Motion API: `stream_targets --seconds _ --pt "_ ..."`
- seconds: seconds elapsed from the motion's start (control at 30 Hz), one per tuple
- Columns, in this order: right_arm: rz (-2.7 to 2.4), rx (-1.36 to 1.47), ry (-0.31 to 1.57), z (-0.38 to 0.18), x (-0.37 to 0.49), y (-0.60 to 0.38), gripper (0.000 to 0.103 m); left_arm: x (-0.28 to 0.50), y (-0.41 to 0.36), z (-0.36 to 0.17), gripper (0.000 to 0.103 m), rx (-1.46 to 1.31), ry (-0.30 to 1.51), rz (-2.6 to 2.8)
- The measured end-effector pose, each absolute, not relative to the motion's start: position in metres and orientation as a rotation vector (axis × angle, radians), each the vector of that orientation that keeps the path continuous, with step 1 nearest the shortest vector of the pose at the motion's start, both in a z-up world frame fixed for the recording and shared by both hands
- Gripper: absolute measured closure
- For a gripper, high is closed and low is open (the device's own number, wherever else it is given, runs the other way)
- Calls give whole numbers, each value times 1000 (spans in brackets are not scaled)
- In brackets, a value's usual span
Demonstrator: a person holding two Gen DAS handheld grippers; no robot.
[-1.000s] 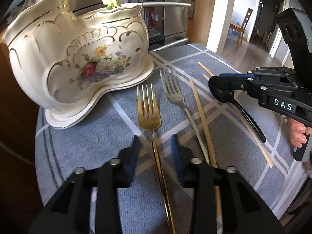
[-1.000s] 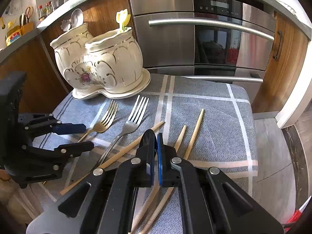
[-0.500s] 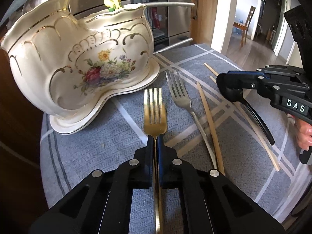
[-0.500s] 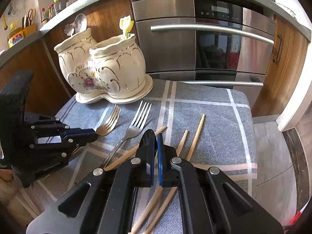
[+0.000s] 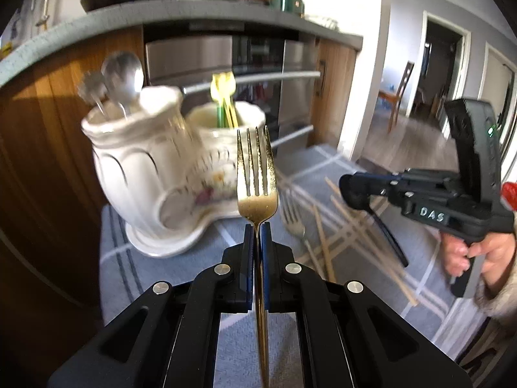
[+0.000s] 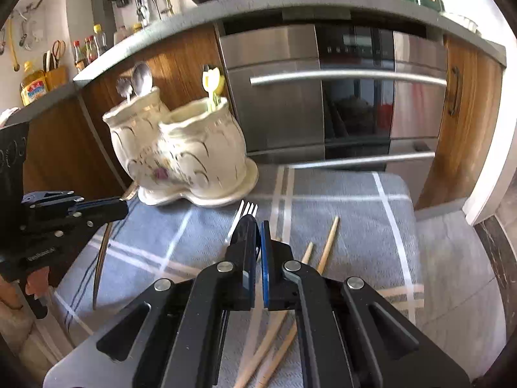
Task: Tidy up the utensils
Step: 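Grasp the gold fork with the left tool while the right tool grasps the silver fork, then carry the gold fork into the larger cup while the right tool carries the silver fork there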
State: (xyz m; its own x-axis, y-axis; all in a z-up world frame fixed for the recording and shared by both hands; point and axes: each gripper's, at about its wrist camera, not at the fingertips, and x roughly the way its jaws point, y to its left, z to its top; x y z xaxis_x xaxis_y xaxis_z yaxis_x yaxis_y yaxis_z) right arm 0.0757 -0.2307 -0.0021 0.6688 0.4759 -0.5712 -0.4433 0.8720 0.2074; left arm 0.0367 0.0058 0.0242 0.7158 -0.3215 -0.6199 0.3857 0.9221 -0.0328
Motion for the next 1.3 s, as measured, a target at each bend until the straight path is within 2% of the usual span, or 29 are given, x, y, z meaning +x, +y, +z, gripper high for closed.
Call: stream_targets --seconds 0.6,1.0,1.3 --pt "503 108 478 25 68 -229 100 15 25 72 98 73 512 -400" --pt "433 131 297 82 119 -206 100 38 42 157 98 65 355 -350" --pt "378 124 195 101 156 -162 100 63 50 186 98 23 274 -329"
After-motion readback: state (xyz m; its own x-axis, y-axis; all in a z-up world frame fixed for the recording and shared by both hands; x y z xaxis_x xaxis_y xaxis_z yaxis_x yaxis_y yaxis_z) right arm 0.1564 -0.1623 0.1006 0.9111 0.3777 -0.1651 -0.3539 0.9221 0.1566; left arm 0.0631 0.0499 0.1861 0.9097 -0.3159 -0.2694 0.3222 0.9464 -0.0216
